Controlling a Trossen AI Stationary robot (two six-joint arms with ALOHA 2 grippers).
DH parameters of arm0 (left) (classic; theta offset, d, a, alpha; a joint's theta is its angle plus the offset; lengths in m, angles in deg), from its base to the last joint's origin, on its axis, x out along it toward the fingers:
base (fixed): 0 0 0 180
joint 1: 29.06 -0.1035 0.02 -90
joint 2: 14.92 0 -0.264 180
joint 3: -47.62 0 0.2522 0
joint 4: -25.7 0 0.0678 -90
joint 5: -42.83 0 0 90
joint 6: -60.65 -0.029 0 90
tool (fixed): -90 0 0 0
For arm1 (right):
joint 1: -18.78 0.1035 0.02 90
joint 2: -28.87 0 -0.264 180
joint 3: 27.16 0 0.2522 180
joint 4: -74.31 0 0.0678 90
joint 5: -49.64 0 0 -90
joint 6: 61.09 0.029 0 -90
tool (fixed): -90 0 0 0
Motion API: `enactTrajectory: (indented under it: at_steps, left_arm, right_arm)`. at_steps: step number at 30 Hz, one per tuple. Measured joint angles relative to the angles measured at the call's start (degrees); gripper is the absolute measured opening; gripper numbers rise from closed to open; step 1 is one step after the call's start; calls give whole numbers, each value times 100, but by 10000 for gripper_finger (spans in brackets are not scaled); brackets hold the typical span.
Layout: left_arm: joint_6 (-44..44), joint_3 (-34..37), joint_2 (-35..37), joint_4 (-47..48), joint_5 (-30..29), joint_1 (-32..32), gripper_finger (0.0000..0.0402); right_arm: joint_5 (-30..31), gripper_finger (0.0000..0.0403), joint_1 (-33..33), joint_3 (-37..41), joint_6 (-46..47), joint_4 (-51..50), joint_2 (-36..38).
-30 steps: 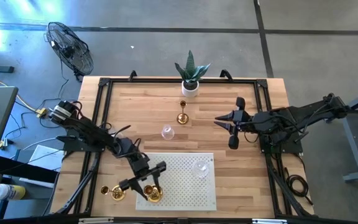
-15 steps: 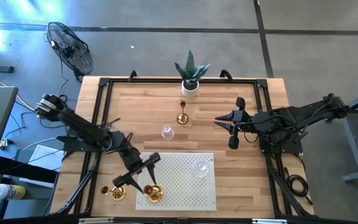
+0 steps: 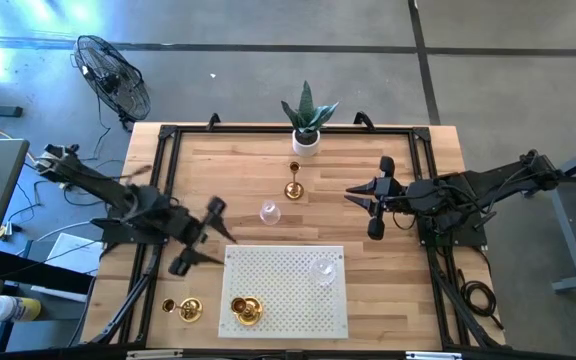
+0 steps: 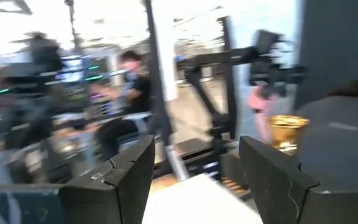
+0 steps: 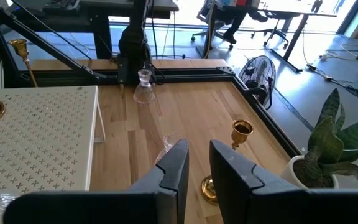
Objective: Pick & Place candle stick holders
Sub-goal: Put the left transparent candle holder on the shelf
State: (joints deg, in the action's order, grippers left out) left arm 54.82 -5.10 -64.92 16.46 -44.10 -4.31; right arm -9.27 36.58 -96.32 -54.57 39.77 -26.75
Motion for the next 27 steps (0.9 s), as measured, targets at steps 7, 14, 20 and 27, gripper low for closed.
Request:
enactTrajectory:
  at_steps: [7, 14, 20, 27]
  left_arm:
    - [249, 0, 1226, 1742, -1031, 0, 229]
    - [983, -335, 1895, 3716, -1325, 2, 229]
    - [1567, -818, 1935, 5389, -2290, 2, 229]
    - [3273, -1422, 1522, 7285, -2768, 0, 229]
  right_arm:
    - [0, 58, 0, 0, 2, -60, 0]
    - [0, 58, 0, 0, 40, -63, 0]
    - [4, 58, -1, 0, 75, -63, 0]
    - [10, 58, -1, 0, 96, -63, 0]
